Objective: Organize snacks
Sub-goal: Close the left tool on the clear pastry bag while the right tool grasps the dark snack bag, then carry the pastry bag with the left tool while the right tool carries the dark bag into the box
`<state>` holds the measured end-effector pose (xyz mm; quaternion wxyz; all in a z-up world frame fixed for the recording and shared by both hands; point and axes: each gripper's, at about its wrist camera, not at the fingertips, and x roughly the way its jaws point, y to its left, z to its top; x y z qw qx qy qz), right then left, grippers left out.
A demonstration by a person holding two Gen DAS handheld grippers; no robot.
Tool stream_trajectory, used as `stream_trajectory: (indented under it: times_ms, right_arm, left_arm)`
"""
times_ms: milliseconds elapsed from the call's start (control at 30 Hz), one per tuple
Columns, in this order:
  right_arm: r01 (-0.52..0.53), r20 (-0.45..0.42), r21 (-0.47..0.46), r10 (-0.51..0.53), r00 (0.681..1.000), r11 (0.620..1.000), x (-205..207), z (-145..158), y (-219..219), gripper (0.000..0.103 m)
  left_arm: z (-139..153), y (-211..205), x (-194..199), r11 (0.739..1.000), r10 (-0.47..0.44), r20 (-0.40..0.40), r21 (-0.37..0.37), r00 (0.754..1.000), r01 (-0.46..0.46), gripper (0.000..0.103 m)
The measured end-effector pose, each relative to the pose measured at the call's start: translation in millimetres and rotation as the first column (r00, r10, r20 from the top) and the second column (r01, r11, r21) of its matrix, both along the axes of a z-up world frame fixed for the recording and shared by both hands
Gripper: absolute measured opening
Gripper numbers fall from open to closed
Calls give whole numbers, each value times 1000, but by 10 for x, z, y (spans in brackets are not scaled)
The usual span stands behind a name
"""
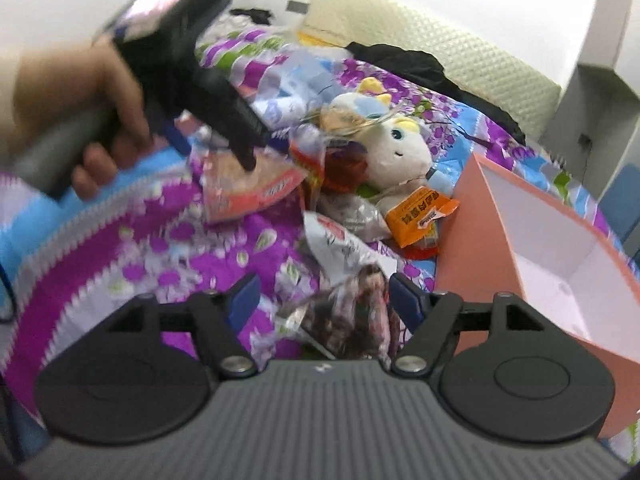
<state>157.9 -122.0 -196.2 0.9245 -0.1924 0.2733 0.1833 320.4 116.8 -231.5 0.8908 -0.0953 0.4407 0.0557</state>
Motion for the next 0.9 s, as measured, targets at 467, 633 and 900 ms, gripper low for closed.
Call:
stream_trajectory:
  times_ms: [467,633,900]
  right_arm:
    - [170,-201,52,-157,967,984,405,-385,-71,74]
    - [174,-174,39,-165,971,984,378,-369,-57,59]
    - [207,-192,100,-185,964,973,338,-209,-297,36]
  left_arm:
    - [-343,40,361,997,-66,-31,26,997,67,75]
    - [-332,-62,322,993,-95,-20,73,995,96,62]
    - [-229,-89,203,993,-102,-16,66,995,103,42]
